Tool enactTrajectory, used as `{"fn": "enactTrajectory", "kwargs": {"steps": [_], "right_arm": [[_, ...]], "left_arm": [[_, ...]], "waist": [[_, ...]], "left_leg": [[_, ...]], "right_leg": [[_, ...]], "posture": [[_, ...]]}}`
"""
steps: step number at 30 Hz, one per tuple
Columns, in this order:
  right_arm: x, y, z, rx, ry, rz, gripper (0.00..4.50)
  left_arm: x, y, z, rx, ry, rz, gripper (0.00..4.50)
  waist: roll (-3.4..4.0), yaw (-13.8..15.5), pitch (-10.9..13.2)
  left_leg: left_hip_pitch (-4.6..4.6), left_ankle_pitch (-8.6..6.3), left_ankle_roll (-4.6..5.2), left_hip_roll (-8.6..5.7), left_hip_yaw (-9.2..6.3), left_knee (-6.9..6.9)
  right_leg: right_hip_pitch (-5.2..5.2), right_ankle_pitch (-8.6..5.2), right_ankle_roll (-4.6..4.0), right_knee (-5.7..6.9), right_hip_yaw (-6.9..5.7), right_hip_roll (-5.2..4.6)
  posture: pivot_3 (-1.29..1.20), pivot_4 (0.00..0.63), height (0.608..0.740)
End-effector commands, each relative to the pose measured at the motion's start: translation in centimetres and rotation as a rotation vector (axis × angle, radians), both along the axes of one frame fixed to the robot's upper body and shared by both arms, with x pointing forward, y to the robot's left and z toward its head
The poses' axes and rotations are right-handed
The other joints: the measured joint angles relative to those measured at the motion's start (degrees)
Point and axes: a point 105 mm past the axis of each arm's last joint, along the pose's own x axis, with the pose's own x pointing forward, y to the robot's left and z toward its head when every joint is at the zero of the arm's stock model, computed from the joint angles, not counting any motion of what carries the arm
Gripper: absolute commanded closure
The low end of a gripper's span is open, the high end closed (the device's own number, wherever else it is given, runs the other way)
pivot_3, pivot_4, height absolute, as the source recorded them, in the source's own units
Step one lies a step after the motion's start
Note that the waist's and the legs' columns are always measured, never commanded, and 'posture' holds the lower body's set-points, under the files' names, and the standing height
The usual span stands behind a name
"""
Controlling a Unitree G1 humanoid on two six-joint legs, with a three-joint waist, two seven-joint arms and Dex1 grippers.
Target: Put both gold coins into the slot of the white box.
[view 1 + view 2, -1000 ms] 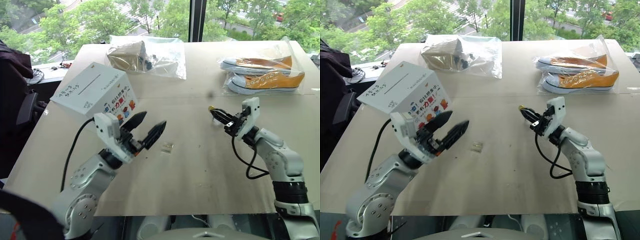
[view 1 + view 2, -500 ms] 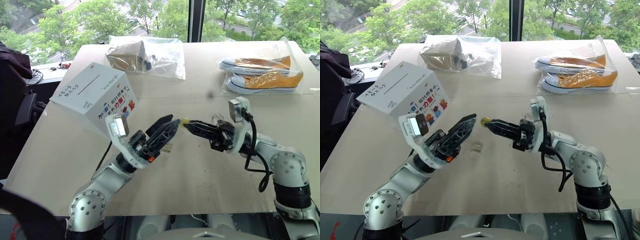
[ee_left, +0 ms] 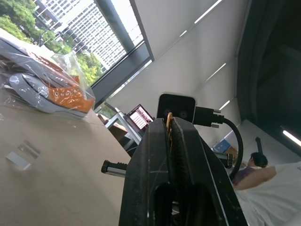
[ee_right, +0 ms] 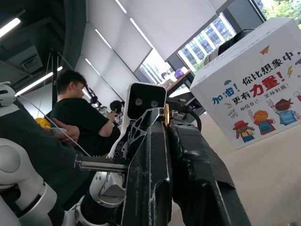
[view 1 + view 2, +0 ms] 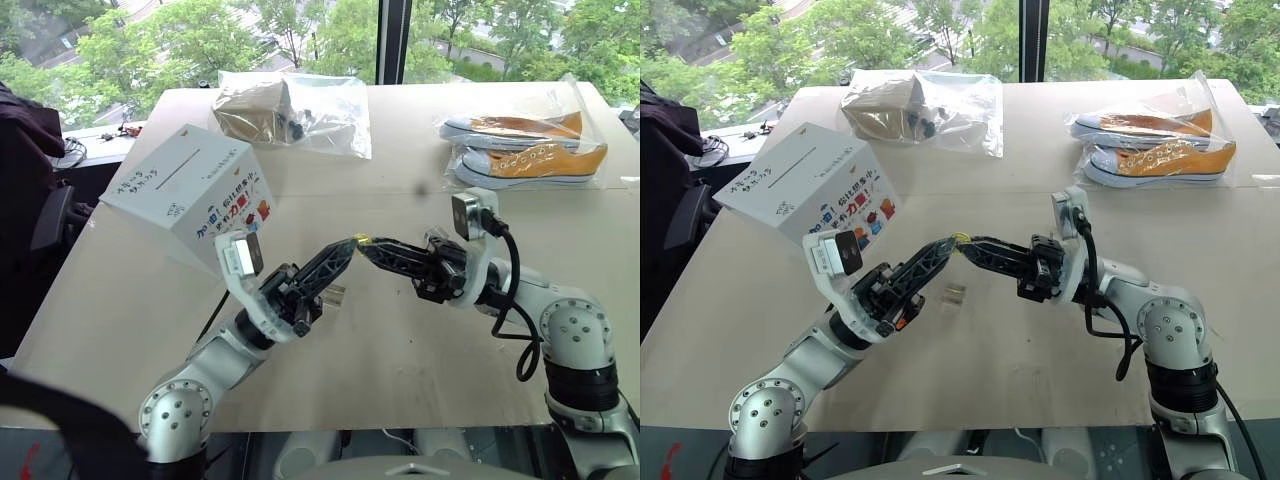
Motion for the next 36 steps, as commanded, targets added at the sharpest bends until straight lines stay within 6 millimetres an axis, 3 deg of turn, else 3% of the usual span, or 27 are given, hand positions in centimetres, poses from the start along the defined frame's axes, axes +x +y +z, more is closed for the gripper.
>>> {"fn": "enactTrajectory", "kwargs": {"steps": [1,3,4,6,9,12,15,18,24,30,36], "right_arm": [[-0.9,0.5,1.3,0.021,-0.062,0.044,4.5],[-0.8,0.5,1.3,0.019,-0.063,0.045,4.5],[-0.8,0.4,1.3,0.017,-0.063,0.045,3.87],[-0.4,0.3,1.1,0.003,-0.068,0.011,3.09],[0.9,-0.6,1.0,-0.023,-0.078,-0.074,1.67],[1.4,-1.4,1.0,-0.052,-0.11,-0.103,1.67],[2.2,-2.0,0.6,-0.142,-0.19,-0.142,1.67],[3.3,-2.3,0.8,-0.245,-0.356,-0.189,1.67],[4.5,-1.4,3.0,-0.275,-0.639,-0.222,1.67],[4.6,-0.3,4.5,-0.206,-0.766,-0.226,1.67],[4.8,0.0,3.9,-0.208,-0.776,-0.234,1.67]], "left_arm": [[-0.6,-0.6,0.3,0.009,-0.022,-0.035,4.44],[-0.5,-0.6,0.3,0.01,-0.018,-0.026,4.44],[-0.4,-0.5,0.3,0.01,-0.017,-0.023,4.5],[-0.2,-0.2,0.3,0.023,-0.021,0.002,4.5],[0.2,1.9,0.6,0.091,-0.054,0.109,4.5],[0.0,4.2,1.3,0.154,-0.094,0.188,4.5],[0.7,6.7,3.2,0.281,-0.184,0.3,4.5],[2.3,9.1,6.4,0.474,-0.327,0.465,4.5],[5.6,13.4,10.3,0.773,-0.409,0.737,4.5],[6.8,17.6,10.0,0.966,-0.352,0.822,4.5],[7.9,21.3,8.2,1.038,-0.249,0.862,4.5]], "waist": [[0.0,0.0,0.0],[0.0,0.0,0.0],[0.0,0.01,0.0],[0.0,-0.01,0.0],[0.0,-0.02,0.0],[0.02,-0.16,0.01],[0.01,0.15,0.01],[-0.04,0.39,0.04],[-0.16,-0.21,0.13],[-0.16,-1.41,0.14],[-0.15,-1.5,0.19]], "left_leg": [[0.0,0.0,0.0,0.0,0.0,0.0],[0.0,0.0,0.0,0.0,-0.01,-0.01],[0.0,0.0,0.0,0.0,-0.01,-0.01],[0.0,0.0,0.0,0.0,0.0,-0.01],[0.0,0.0,0.0,0.0,-0.01,-0.02],[0.0,0.0,0.0,0.01,0.0,-0.06],[0.0,0.0,0.0,0.01,-0.01,-0.06],[-0.04,0.0,0.0,0.01,-0.06,-0.04],[-0.02,0.0,0.0,0.01,0.08,-0.08],[-0.12,0.0,-0.01,0.03,0.03,-0.23],[-0.14,0.0,-0.02,0.04,0.0,-0.32]], "right_leg": [[0.0,0.0,0.0,0.0,0.0,0.0],[0.0,0.0,0.0,0.0,0.0,0.0],[0.0,0.0,0.0,0.0,0.0,0.0],[0.0,0.0,0.0,-0.01,0.0,0.0],[-0.01,0.0,0.0,0.0,0.0,0.0],[-0.04,0.0,0.0,0.0,0.02,0.01],[-0.03,0.0,0.0,-0.03,-0.01,0.01],[-0.03,0.0,-0.02,-0.03,-0.1,0.01],[-0.06,0.01,-0.01,-0.04,-0.12,0.02],[-0.27,0.01,0.0,-0.11,-0.15,0.03],[-0.39,0.01,-0.01,-0.04,-0.14,0.05]], "posture": [[0.0,0.15,0.736],[0.0,0.15,0.736],[0.0,0.15,0.736],[0.0,0.15,0.736],[0.0,0.15,0.736],[0.0,0.15,0.736],[0.0,0.15,0.736],[0.0,0.15,0.736],[0.0,0.15,0.736],[0.0,0.15,0.736],[0.0,0.15,0.736]]}}
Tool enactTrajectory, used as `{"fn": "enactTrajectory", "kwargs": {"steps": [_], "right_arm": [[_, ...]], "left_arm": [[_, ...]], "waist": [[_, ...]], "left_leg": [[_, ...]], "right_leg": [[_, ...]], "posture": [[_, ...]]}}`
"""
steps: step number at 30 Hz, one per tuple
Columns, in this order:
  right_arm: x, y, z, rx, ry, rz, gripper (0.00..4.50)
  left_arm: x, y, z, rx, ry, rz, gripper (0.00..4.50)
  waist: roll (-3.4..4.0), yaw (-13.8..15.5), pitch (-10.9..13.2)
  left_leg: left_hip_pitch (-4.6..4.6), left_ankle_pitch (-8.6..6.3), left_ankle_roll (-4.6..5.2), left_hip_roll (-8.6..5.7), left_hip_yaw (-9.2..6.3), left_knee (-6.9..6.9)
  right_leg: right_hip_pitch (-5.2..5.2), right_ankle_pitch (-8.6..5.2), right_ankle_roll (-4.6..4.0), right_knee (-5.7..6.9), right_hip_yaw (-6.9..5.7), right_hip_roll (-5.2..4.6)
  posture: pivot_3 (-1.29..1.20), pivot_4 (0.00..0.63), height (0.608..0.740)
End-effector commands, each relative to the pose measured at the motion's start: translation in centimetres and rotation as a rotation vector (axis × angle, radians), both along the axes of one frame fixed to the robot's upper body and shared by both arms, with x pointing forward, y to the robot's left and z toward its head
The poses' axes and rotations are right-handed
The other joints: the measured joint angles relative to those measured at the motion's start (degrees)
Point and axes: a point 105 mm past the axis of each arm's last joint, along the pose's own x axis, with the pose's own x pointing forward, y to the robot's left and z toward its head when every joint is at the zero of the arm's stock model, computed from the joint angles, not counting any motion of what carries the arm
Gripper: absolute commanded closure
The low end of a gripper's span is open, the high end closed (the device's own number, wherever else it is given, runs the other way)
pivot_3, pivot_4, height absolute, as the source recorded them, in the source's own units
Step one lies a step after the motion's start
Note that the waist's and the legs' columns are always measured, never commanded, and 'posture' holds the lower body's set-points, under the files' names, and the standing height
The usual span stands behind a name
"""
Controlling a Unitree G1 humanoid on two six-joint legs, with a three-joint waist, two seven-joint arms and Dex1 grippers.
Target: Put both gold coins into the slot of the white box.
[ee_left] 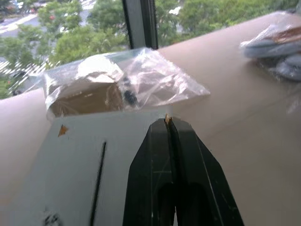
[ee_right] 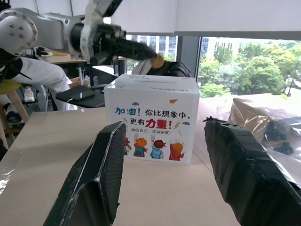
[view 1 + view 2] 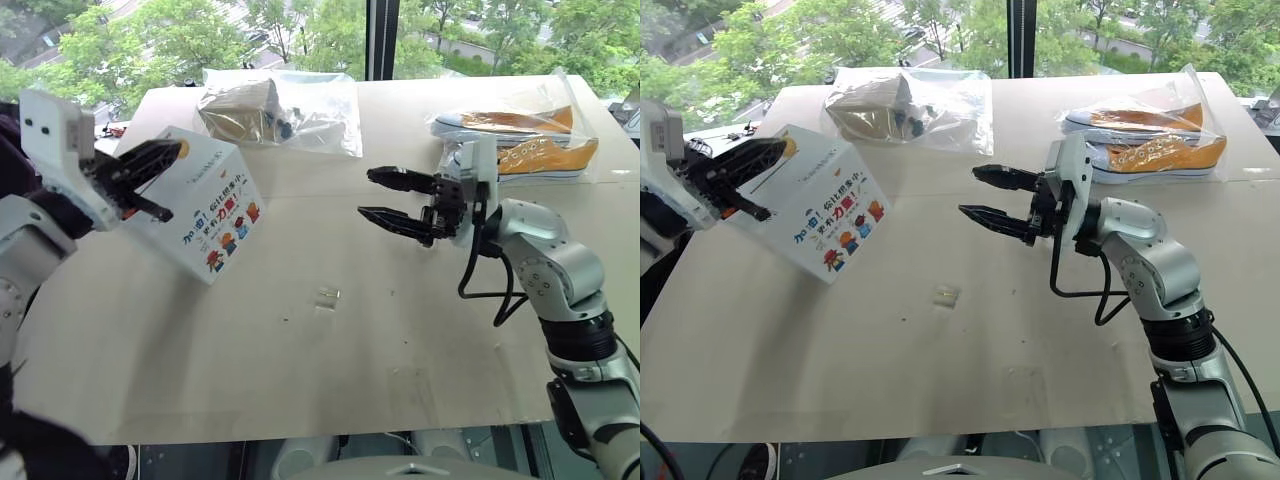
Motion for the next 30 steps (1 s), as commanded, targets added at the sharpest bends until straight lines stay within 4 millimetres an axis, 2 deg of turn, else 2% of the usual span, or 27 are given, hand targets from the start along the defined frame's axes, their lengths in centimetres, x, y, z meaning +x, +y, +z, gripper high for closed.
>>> {"fn": "enactTrajectory", "kwargs": {"steps": [1,4,7,12,21,30], "right_arm": [[-0.5,0.2,0.7,0.009,-0.055,0.014,1.67],[-0.5,0.2,0.7,0.013,-0.056,0.014,1.67],[-0.4,0.2,0.8,0.016,-0.063,0.013,1.67],[-0.5,0.3,0.8,0.023,-0.068,0.009,1.67],[-0.7,0.4,0.8,0.041,-0.072,-0.014,1.67],[-0.8,0.6,0.8,0.053,-0.07,-0.031,1.67]], "left_arm": [[0.0,1.6,0.7,0.006,-0.026,0.016,4.5],[0.4,2.4,0.5,-0.03,-0.013,-0.002,4.5],[1.1,4.3,0.3,-0.082,0.017,-0.019,4.5],[1.9,5.7,-0.2,-0.119,0.065,-0.039,4.5],[2.1,5.0,-1.7,-0.13,0.174,-0.147,4.5],[2.2,5.2,-2.8,-0.083,0.225,-0.143,4.5]], "waist": [[-0.02,0.07,0.01],[-0.02,0.11,0.01],[-0.03,0.12,0.0],[-0.03,-0.4,0.0],[-0.07,-1.38,-0.03],[-0.08,-1.44,-0.04]], "left_leg": [[-0.01,0.0,0.0,0.0,-0.02,0.01],[-0.02,0.0,0.0,-0.01,-0.02,0.03],[-0.04,0.0,0.0,-0.02,-0.04,0.06],[-0.02,0.0,0.0,-0.02,-0.06,0.09],[-0.03,0.0,0.0,-0.03,-0.09,0.19],[0.02,0.0,-0.01,-0.04,-0.01,0.29]], "right_leg": [[0.0,0.0,0.0,0.0,-0.01,0.0],[0.01,0.0,0.0,0.0,-0.02,0.0],[0.01,0.0,0.0,0.02,-0.06,-0.03],[0.0,0.01,0.0,0.08,-0.09,-0.01],[-0.01,0.01,0.01,0.21,-0.11,-0.03],[-0.1,0.01,0.01,0.53,0.01,-0.02]], "posture": [[0.0,0.15,0.736],[0.0,0.15,0.736],[0.0,0.15,0.736],[0.0,0.15,0.736],[0.0,0.15,0.736],[0.0,0.15,0.736]]}}
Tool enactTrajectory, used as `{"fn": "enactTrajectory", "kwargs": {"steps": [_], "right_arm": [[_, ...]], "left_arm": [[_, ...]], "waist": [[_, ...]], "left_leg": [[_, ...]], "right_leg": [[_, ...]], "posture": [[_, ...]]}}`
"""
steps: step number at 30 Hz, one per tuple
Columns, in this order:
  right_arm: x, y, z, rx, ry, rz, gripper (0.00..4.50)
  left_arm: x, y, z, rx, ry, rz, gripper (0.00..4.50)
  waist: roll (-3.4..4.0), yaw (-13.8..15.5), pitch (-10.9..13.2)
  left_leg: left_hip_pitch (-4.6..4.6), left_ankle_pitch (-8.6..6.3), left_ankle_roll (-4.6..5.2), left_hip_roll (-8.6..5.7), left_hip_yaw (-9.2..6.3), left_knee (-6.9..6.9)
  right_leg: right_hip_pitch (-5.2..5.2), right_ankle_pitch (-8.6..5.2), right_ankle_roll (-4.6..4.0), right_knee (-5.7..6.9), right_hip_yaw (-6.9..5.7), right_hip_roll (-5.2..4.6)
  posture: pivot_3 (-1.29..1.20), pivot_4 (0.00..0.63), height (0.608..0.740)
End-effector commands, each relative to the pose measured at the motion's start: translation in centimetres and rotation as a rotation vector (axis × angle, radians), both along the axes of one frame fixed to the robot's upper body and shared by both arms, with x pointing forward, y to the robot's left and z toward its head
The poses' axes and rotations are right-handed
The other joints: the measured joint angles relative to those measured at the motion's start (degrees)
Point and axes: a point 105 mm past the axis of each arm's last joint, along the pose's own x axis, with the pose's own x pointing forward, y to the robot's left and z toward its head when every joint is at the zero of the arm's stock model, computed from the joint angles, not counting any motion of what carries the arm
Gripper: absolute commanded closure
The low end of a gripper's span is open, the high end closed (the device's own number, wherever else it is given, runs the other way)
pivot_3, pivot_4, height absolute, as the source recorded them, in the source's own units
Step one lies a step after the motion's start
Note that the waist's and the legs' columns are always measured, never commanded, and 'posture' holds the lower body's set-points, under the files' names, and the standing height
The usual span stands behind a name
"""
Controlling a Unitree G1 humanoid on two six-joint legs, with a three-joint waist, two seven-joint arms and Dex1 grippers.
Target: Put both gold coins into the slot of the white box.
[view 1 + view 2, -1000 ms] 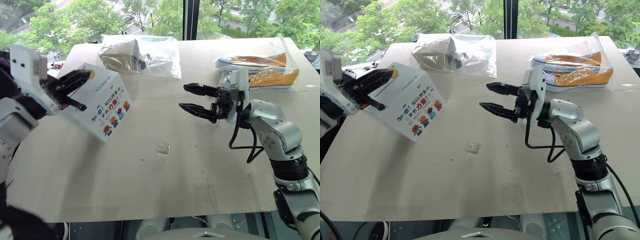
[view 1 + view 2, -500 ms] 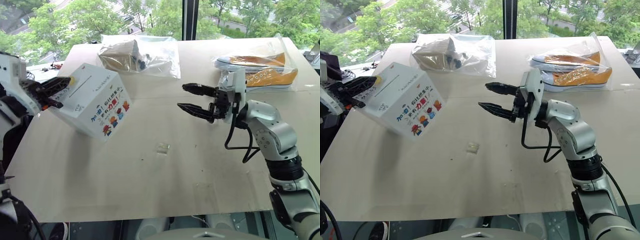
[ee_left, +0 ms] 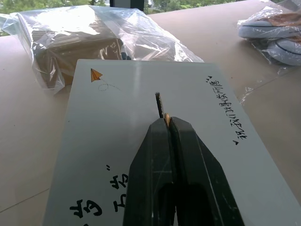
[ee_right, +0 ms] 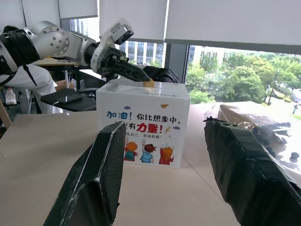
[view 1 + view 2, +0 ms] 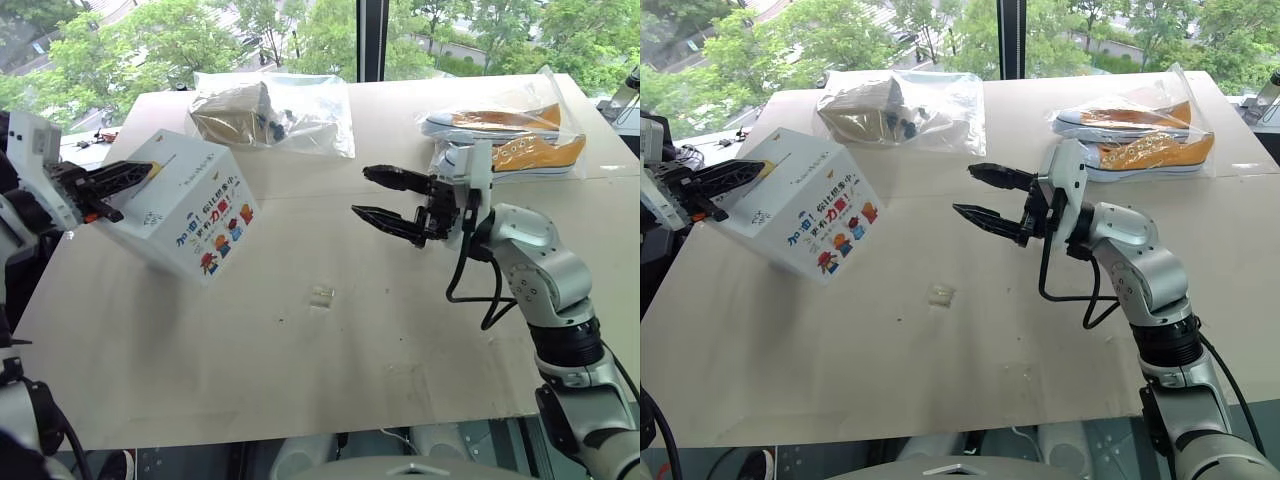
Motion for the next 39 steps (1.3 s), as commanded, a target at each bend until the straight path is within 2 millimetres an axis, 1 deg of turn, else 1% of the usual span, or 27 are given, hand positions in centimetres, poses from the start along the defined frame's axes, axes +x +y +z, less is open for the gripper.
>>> {"fn": "enactTrajectory", "kwargs": {"steps": [1,5,7,9,10,12,13,15,18,20,21,22,24,26,27,29,31,35,37,39], "right_arm": [[-0.7,0.0,0.9,0.024,-0.044,0.006,1.67],[-0.7,0.0,0.8,0.022,-0.041,0.007,1.67],[-0.7,0.0,0.8,0.022,-0.041,0.007,1.61],[-0.6,0.0,0.7,0.018,-0.036,0.008,1.61],[-0.6,0.0,0.7,0.014,-0.033,0.008,1.61],[-0.6,0.1,0.5,0.007,-0.027,0.014,1.61],[-0.6,0.2,0.4,0.005,-0.025,0.016,1.61],[-0.7,0.3,0.3,-0.002,-0.017,0.023,1.61],[-0.9,0.7,-0.6,-0.032,0.005,0.044,1.61],[-1.1,1.2,-2.0,-0.076,0.037,0.074,1.61],[-1.2,1.6,-3.0,-0.119,0.046,0.089,1.61],[-1.3,1.8,-3.7,-0.15,0.051,0.099,1.61],[-1.1,2.4,-5.2,-0.181,0.078,0.109,1.61],[-0.5,2.9,-7.0,-0.221,0.075,0.093,1.61],[-0.2,3.1,-7.6,-0.229,0.074,0.086,1.61],[0.0,3.6,-9.4,-0.264,0.076,0.086,1.61],[0.0,4.0,-10.4,-0.28,0.078,0.099,1.61],[-0.2,5.3,-11.6,-0.3,0.074,0.142,1.61],[-0.4,5.6,-11.9,-0.312,0.071,0.167,1.61],[-0.6,5.8,-12.2,-0.328,0.06,0.188,1.61]], "left_arm": [[-0.1,0.3,-0.9,0.039,0.048,0.004,4.5],[0.0,0.4,-1.4,0.069,0.063,0.021,4.5],[0.0,0.3,-1.4,0.087,0.067,0.021,3.95],[0.1,0.2,-1.5,0.116,0.057,0.033,3.16],[0.2,0.2,-1.4,0.129,0.044,0.046,2.55],[0.2,0.4,-1.2,0.145,0.024,0.07,1.72],[0.2,0.5,-1.1,0.147,0.016,0.08,1.22],[0.1,0.3,-0.4,0.141,-0.021,0.073,0.36],[-0.8,-1.3,1.6,0.091,-0.125,-0.017,0.36],[-2.0,-3.4,3.1,0.046,-0.196,-0.122,0.36],[-3.0,-4.8,3.4,0.046,-0.204,-0.192,0.36],[-3.7,-5.7,3.4,0.05,-0.204,-0.236,0.36],[-5.9,-8.3,2.0,0.11,-0.143,-0.37,0.36],[-8.2,-10.6,0.4,0.134,-0.066,-0.483,0.36],[-8.9,-11.5,-0.2,0.135,-0.038,-0.515,0.36],[-10.4,-12.7,-2.8,0.192,0.061,-0.561,0.36],[-11.4,-13.0,-5.0,0.255,0.132,-0.567,0.36],[-11.7,-13.0,-7.7,0.305,0.188,-0.5,0.36],[-12.1,-13.1,-8.7,0.334,0.221,-0.505,0.36],[-12.1,-13.2,-9.1,0.345,0.228,-0.502,0.36]], "waist": [[0.0,0.02,0.0],[0.01,0.02,-0.01],[0.02,0.0,-0.01],[0.02,0.03,-0.01],[0.02,0.02,-0.01],[0.01,0.03,-0.01],[0.02,0.03,-0.01],[0.01,0.03,-0.01],[0.01,0.05,-0.01],[-0.06,0.05,-0.02],[-0.16,0.02,-0.03],[-0.25,-0.02,-0.03],[-0.26,-0.42,-0.03],[-0.26,-0.82,-0.03],[-0.26,-0.97,-0.03],[-0.25,-0.89,-0.03],[-0.23,-0.97,-0.03],[-0.23,-0.11,-0.03],[-0.23,0.11,-0.02],[-0.23,0.27,-0.02]], "left_leg": [[0.0,0.0,0.0,0.0,0.0,0.0],[0.02,0.0,0.0,0.0,0.0,0.01],[0.05,0.0,-0.01,0.0,0.01,0.01],[0.06,0.01,-0.01,0.0,0.04,0.05],[0.07,0.01,-0.02,0.0,0.06,0.05],[0.1,0.04,-0.06,0.0,0.06,0.06],[0.11,0.05,-0.08,0.0,0.06,0.06],[0.11,0.06,-0.09,0.0,0.06,0.07],[0.08,0.05,-0.09,0.0,0.06,0.07],[0.0,0.05,-0.09,0.0,0.02,0.09],[-0.07,0.05,-0.09,0.0,0.01,0.09],[-0.14,0.05,-0.09,0.01,0.0,0.1],[-0.17,0.05,-0.09,0.01,0.03,0.1],[-0.11,0.05,-0.08,0.0,0.15,0.06],[-0.1,0.05,-0.09,0.02,0.15,0.04],[-0.07,0.05,-0.09,0.03,0.15,0.01],[0.02,0.06,-0.11,0.1,0.17,-0.03],[0.07,0.07,-0.12,0.16,0.33,-0.07],[0.11,0.07,-0.13,0.19,0.4,-0.06],[0.1,0.06,-0.13,0.2,0.44,-0.06]], "right_leg": [[0.0,0.0,0.0,0.0,0.0,0.0],[0.0,0.0,0.0,0.05,0.0,0.0],[0.0,0.0,0.0,0.11,0.02,0.0],[-0.04,0.0,0.0,0.24,0.06,0.01],[-0.04,0.0,0.0,0.28,0.08,0.0],[-0.04,0.0,0.0,0.34,0.1,0.01],[-0.04,0.0,0.0,0.36,0.1,0.01],[-0.04,0.0,0.0,0.38,0.1,0.01],[-0.05,0.0,0.0,0.33,0.1,0.01],[-0.08,0.0,0.0,0.29,0.06,0.0],[-0.12,0.0,0.0,0.28,0.06,0.0],[-0.19,0.0,0.0,0.26,0.06,0.0],[-0.24,0.0,0.0,0.24,0.1,-0.01],[-0.27,0.0,0.0,0.28,0.18,-0.05],[-0.28,0.0,-0.01,0.27,0.2,-0.02],[-0.3,0.0,-0.02,0.35,0.29,-0.01],[-0.28,0.03,-0.08,0.37,0.34,0.07],[-0.27,0.08,-0.17,0.35,0.48,0.15],[-0.27,0.11,-0.2,0.34,0.46,0.19],[-0.28,0.11,-0.2,0.34,0.47,0.2]], "posture": [[0.0,0.15,0.736],[0.0,0.15,0.736],[0.0,0.15,0.736],[0.0,0.15,0.736],[0.0,0.15,0.736],[0.0,0.15,0.736],[0.0,0.15,0.736],[0.0,0.15,0.736],[0.0,0.15,0.736],[0.0,0.15,0.736],[0.0,0.15,0.736],[0.0,0.15,0.736],[0.0,0.15,0.736],[0.0,0.15,0.736],[0.0,0.15,0.736],[0.0,0.15,0.736],[0.0,0.15,0.736],[0.0,0.15,0.736],[0.0,0.15,0.736],[0.0,0.15,0.736]]}}
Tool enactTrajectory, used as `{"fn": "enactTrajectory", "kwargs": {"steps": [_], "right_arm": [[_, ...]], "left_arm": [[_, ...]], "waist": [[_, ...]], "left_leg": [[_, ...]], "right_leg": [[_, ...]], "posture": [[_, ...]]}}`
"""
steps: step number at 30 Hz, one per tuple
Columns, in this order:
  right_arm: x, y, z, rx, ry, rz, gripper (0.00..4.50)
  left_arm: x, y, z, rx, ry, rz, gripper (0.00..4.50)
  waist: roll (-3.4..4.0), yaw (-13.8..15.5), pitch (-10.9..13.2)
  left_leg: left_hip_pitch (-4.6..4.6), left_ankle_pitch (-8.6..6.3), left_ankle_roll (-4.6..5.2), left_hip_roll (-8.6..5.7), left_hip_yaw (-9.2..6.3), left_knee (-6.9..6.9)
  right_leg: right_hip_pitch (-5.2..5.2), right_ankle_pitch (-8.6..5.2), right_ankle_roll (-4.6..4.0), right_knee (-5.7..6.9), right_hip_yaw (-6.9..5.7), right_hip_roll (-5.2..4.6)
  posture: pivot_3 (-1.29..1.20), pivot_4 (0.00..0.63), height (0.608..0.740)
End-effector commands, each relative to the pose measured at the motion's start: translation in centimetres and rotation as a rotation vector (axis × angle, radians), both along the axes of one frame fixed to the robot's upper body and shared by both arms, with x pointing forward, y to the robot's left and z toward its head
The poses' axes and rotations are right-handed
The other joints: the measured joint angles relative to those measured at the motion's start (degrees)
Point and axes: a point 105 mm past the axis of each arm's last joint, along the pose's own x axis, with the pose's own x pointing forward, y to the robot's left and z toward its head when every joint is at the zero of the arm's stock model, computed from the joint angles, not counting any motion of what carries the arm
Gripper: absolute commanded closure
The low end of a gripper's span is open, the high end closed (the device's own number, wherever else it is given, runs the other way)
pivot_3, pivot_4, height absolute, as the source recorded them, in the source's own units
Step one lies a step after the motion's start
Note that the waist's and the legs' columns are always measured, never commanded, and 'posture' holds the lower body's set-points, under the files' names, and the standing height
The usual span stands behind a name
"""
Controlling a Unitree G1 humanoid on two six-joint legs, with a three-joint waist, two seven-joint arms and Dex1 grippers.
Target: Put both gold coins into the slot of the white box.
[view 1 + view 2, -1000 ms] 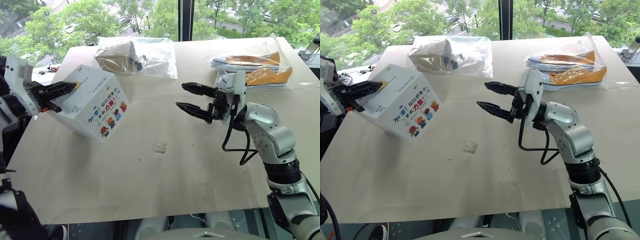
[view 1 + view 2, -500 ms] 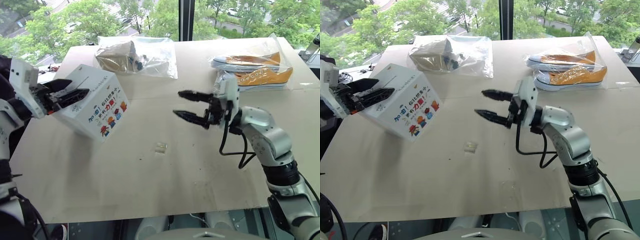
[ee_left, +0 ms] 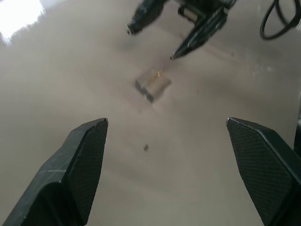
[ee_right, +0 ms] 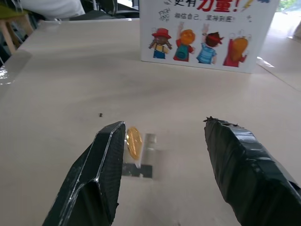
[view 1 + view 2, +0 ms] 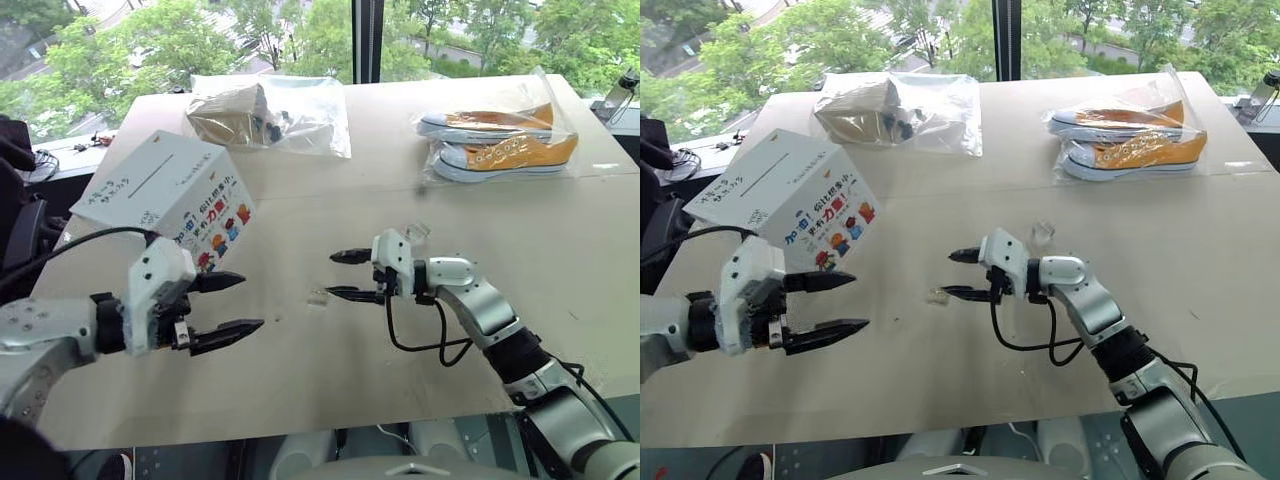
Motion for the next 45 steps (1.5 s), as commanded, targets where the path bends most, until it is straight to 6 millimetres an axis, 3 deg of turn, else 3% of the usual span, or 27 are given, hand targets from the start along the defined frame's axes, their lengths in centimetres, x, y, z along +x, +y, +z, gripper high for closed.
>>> {"fn": "enactTrajectory", "kwargs": {"steps": [1,6,9,13,14,18,20,24,30,38,41,44,45], "right_arm": [[-0.4,0.9,0.8,0.008,-0.049,0.06,1.61],[-0.2,1.5,0.4,0.001,-0.044,0.05,1.61],[0.1,1.6,0.2,-0.001,-0.045,0.039,2.39],[0.2,1.5,-0.1,-0.011,-0.042,0.036,4.27],[0.2,1.4,-0.1,-0.012,-0.042,0.039,4.45],[-0.2,1.4,0.4,0.023,-0.006,0.063,4.45],[-0.6,1.3,1.8,0.112,0.074,0.082,4.45],[-0.5,0.9,5.0,0.284,0.227,0.089,4.45],[-0.6,0.8,11.3,0.607,0.443,0.13,4.45],[-0.9,1.1,15.2,0.785,0.551,0.165,4.45],[-1.2,1.3,15.5,0.785,0.558,0.173,4.5],[-1.5,1.5,15.6,0.783,0.565,0.179,4.5],[-1.5,1.5,15.7,0.784,0.567,0.18,4.5]], "left_arm": [[0.0,-0.5,-0.2,0.055,-0.045,-0.014,0.36],[-0.1,-0.1,-0.8,0.069,-0.048,0.02,0.36],[-0.2,0.1,-0.9,0.073,-0.047,0.025,0.3],[-0.1,0.3,-0.8,0.062,-0.051,0.039,0.3],[0.0,0.3,-0.8,0.06,-0.052,0.042,0.3],[0.1,0.3,-0.9,0.039,-0.054,0.05,0.3],[0.0,-0.2,-0.3,-0.043,-0.072,0.059,0.3],[0.3,-1.2,1.4,-0.249,-0.11,0.102,0.3],[2.5,-3.2,5.4,-0.715,-0.211,0.196,0.3],[3.9,-6.3,9.1,-1.157,-0.216,0.219,0.3],[4.1,-7.0,9.2,-1.204,-0.202,0.22,1.05],[4.4,-7.4,9.2,-1.241,-0.195,0.227,2.24],[4.4,-7.5,9.3,-1.246,-0.195,0.226,2.24]], "waist": [[0.0,0.2,0.0],[-0.01,0.12,-0.01],[0.0,0.12,0.0],[0.0,0.1,0.0],[0.0,0.09,0.0],[0.0,0.07,0.0],[0.02,0.07,0.01],[-0.03,0.11,-0.02],[-0.02,0.31,-0.02],[-0.07,-0.07,-0.07],[-0.06,-0.15,-0.08],[-0.06,-0.1,-0.08],[-0.06,-0.09,-0.08]], "left_leg": [[0.0,0.0,0.0,0.0,0.02,0.0],[0.0,0.0,-0.01,0.02,0.03,0.0],[0.01,-0.03,-0.05,0.11,0.03,0.0],[0.02,-0.09,-0.14,0.26,0.07,0.0],[0.02,-0.1,-0.15,0.28,0.07,0.0],[0.02,-0.13,-0.21,0.38,0.09,0.0],[0.03,-0.13,-0.21,0.4,0.1,0.0],[0.02,-0.15,-0.23,0.44,0.11,0.02],[0.01,-0.16,-0.26,0.53,0.06,0.13],[0.0,-0.16,-0.27,0.54,0.17,0.23],[0.03,-0.16,-0.27,0.56,0.25,0.22],[0.02,-0.16,-0.27,0.57,0.27,0.22],[0.02,-0.16,-0.27,0.57,0.29,0.22]], "right_leg": [[0.0,0.0,0.0,-0.01,-0.01,0.01],[0.0,0.0,0.0,-0.02,-0.01,0.04],[-0.01,0.0,-0.01,-0.02,-0.03,0.09],[-0.02,0.02,-0.04,-0.04,0.0,0.25],[-0.02,0.02,-0.04,-0.04,0.0,0.28],[-0.04,0.05,-0.1,-0.04,0.02,0.38],[-0.04,0.06,-0.1,-0.05,0.04,0.4],[-0.04,0.07,-0.13,-0.08,0.08,0.43],[-0.03,0.15,-0.23,-0.05,0.06,0.51],[-0.04,0.18,-0.24,-0.02,0.12,0.54],[-0.07,0.18,-0.24,0.0,0.24,0.6],[-0.07,0.18,-0.24,0.01,0.25,0.61],[-0.07,0.18,-0.24,0.01,0.27,0.61]], "posture": [[0.0,0.15,0.736],[0.0,0.15,0.736],[0.0,0.15,0.736],[0.0,0.15,0.736],[0.0,0.15,0.736],[0.0,0.15,0.736],[0.0,0.15,0.736],[0.0,0.15,0.736],[0.0,0.15,0.736],[0.0,0.15,0.736],[0.0,0.15,0.736],[0.0,0.15,0.736],[0.0,0.15,0.736]]}}
